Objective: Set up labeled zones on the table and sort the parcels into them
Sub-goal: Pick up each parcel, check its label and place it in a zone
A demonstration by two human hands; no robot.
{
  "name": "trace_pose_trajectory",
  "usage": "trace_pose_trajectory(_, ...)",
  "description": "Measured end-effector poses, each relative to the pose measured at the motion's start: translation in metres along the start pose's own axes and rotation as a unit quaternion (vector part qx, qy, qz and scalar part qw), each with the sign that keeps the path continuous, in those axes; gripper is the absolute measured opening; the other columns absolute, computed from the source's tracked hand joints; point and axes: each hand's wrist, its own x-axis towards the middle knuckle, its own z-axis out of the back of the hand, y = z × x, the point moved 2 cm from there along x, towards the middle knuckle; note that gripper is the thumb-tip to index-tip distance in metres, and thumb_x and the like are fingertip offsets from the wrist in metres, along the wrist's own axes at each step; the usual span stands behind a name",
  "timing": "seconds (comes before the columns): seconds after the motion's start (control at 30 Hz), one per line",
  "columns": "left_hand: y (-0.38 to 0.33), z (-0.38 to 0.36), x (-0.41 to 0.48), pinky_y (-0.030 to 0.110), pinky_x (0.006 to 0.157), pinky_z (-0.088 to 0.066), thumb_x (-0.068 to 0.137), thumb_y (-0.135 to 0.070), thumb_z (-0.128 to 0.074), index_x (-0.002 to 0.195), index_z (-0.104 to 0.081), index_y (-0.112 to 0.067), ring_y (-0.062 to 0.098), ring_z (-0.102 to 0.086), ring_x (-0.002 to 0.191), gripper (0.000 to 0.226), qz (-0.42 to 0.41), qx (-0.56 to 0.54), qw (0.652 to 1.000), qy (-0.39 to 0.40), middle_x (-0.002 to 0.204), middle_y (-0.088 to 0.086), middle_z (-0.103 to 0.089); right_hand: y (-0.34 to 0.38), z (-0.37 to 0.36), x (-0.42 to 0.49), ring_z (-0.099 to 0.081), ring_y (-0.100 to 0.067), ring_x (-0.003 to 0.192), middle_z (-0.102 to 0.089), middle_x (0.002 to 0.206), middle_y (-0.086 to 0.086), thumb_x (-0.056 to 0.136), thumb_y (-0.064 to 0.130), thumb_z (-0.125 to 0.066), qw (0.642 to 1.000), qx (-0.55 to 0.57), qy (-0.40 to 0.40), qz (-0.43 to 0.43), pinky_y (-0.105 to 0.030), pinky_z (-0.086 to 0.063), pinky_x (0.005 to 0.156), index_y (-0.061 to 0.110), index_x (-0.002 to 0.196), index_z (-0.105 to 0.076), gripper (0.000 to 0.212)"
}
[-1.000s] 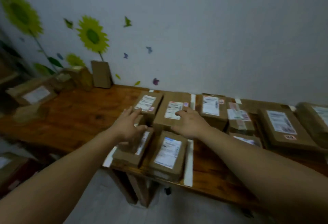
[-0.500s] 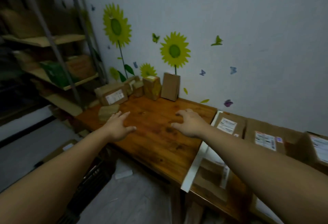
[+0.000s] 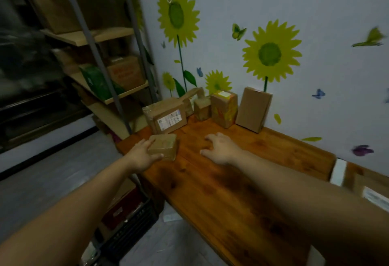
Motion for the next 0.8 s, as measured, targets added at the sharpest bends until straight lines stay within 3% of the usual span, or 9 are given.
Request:
trace_pose_trajectory(0.33,0.06,0.018,0.123,0.045,0.116,-0.022,0.092,-0.037,-0.056,0.15,-0.017,-0.022,0.029,-0.019,0.143,0.072,0.052,-0.092,0.993,0.057,0.158,0.008,-0.015,0.051,-0.056,0.139,-0.021,-0.027,0.146,-0.02,0.16,-0.007,0.096,0.045,-0.051,0.994,0.033,0.056,-0.087,-0.045,-0.023,0.116,0.022,0.153,-0.023,0.067)
trace_pose_trajectory(0.4,0.069,0.015,0.15,0.04,0.11,-0.029,0.094,-0.029,-0.055,0.15,-0.019,-0.018,0.028,-0.029,0.14,0.067,0.06,-0.135,0.986,0.075,0.155,0.009,-0.025,0.059,-0.072,0.16,-0.037,-0.026,0.137,-0.036,0.151,-0.008,0.097,0.04,-0.051,0.986,0.081,0.068,-0.13,-0.043,-0.034,0.109,0.02,0.15,-0.028,0.061)
trace_pose_trajectory(0.47,0.078,0.013,0.174,0.036,0.102,-0.034,0.094,-0.026,-0.054,0.149,-0.02,-0.016,0.028,-0.037,0.135,0.065,0.074,-0.168,0.977,0.107,0.15,0.011,-0.033,0.066,-0.09,0.181,-0.055,-0.019,0.108,-0.052,0.123,-0.004,0.097,0.037,-0.053,0.968,0.161,0.07,-0.181,-0.034,-0.049,0.086,0.022,0.139,-0.041,0.046)
trace_pose_trajectory(0.5,0.084,0.01,0.187,0.035,0.099,-0.036,0.094,-0.026,-0.055,0.148,-0.021,-0.017,0.029,-0.04,0.132,0.065,0.079,-0.187,0.971,0.129,0.148,0.011,-0.037,0.072,-0.099,0.191,-0.055,-0.015,0.098,-0.053,0.117,0.0,0.098,0.035,-0.053,0.964,0.181,0.062,-0.186,-0.029,-0.048,0.078,0.022,0.132,-0.046,0.037)
trace_pose_trajectory(0.63,0.108,-0.01,0.225,0.043,0.097,-0.041,0.089,-0.037,-0.058,0.141,-0.033,-0.025,0.027,-0.047,0.124,0.059,0.092,-0.273,0.931,0.224,0.14,0.005,-0.045,0.087,-0.133,0.219,-0.055,-0.02,0.112,-0.055,0.125,-0.004,0.096,0.024,-0.056,0.934,0.288,0.04,-0.207,-0.039,-0.048,0.098,0.022,0.125,-0.054,0.03)
trace_pose_trajectory(0.73,0.111,-0.015,0.241,0.05,0.098,-0.042,0.094,-0.032,-0.055,0.14,-0.035,-0.023,0.025,-0.048,0.118,0.051,0.11,-0.29,0.918,0.247,0.139,0.007,-0.046,0.091,-0.138,0.213,-0.056,-0.006,0.09,-0.058,0.103,0.006,0.096,0.025,-0.058,0.895,0.385,0.006,-0.225,-0.024,-0.048,0.078,0.026,0.11,-0.051,0.016)
trace_pose_trajectory(0.8,0.104,-0.02,0.246,0.052,0.097,-0.044,0.092,-0.031,-0.057,0.137,-0.039,-0.019,0.03,-0.048,0.123,0.05,0.106,-0.293,0.907,0.284,0.138,0.008,-0.047,0.083,-0.139,0.206,-0.059,-0.012,0.092,-0.06,0.102,0.002,0.096,0.023,-0.059,0.882,0.396,-0.014,-0.257,-0.029,-0.051,0.081,0.024,0.104,-0.05,0.012)
